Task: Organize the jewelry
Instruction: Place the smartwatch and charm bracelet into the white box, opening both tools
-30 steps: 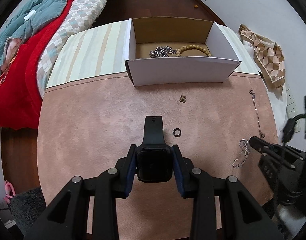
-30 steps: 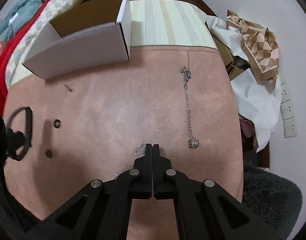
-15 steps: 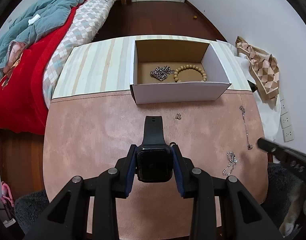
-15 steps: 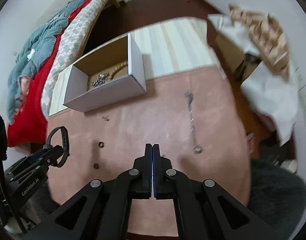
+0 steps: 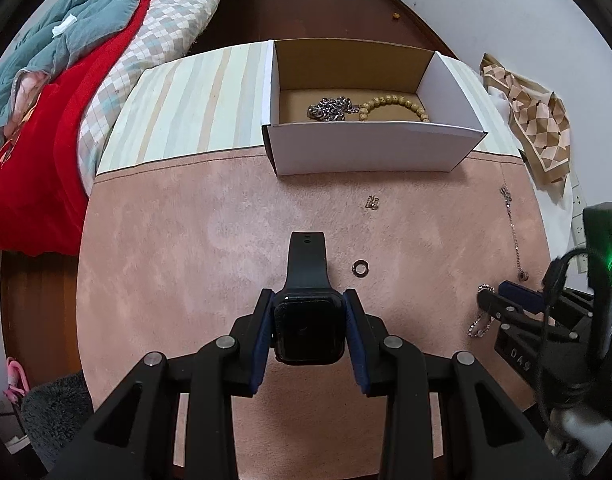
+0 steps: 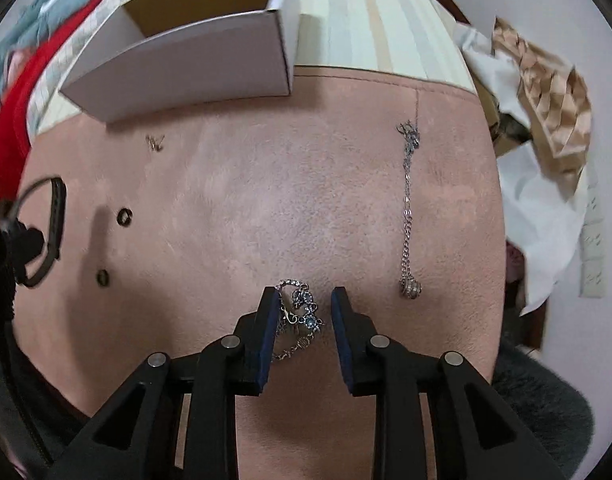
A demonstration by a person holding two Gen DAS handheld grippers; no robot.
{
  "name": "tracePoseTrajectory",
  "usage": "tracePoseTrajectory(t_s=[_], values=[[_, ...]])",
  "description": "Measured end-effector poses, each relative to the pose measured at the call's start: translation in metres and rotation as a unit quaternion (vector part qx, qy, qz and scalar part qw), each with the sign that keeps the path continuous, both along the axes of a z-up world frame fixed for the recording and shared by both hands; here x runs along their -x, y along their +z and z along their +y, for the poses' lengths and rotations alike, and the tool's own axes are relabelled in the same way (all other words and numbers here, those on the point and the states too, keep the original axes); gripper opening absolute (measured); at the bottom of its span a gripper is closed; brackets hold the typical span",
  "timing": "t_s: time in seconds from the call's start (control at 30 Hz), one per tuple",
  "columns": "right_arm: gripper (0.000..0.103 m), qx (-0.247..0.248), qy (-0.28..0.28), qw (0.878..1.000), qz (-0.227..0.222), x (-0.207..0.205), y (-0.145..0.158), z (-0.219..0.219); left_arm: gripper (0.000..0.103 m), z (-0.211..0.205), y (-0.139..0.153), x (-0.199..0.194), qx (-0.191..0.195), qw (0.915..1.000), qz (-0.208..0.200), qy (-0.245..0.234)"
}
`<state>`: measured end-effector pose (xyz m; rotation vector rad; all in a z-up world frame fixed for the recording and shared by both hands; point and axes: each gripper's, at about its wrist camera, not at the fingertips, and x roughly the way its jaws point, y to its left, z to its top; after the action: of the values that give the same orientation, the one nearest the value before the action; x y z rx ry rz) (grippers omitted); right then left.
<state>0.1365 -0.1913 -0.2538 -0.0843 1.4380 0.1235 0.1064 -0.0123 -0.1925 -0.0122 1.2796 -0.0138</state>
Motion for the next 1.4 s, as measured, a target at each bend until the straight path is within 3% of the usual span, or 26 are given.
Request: tracePoseTrajectory(t_s=[0.27, 0.63, 0.97, 1.17, 1.4], values=[[0.008, -0.057, -0.054, 0.997, -0.021, 0.011, 0.011, -0.019, 0.03, 0.003, 0.008, 0.001, 0.001, 1.0, -0.008, 0.001], [0.008, -0.117, -0.074, 0.983, -0.118, 0.014, 0.109, -0.035, 0.03, 0.003, 0.044, -0.011, 0.021, 0.9991, -0.036, -0.001], [0.008, -0.15, -0.035, 0.968, -0.196, -0.053, 0.191, -0.008, 0.03, 0.008, 0.096, -0.067, 0.023, 0.9959, -0.087, -0.003], [0.008, -0.16, -0.017, 0.968, -0.193, -0.106, 0.188, 0.016, 0.03, 0.017, 0.099, -0.115, 0.01, 0.9957, -0.093, -0.003], [0.008, -0.165, -0.006, 0.976, -0.138, -0.158, 0.141, 0.033, 0.03, 0.025, 0.068, -0.158, 0.014, 0.9986, -0.049, -0.013]])
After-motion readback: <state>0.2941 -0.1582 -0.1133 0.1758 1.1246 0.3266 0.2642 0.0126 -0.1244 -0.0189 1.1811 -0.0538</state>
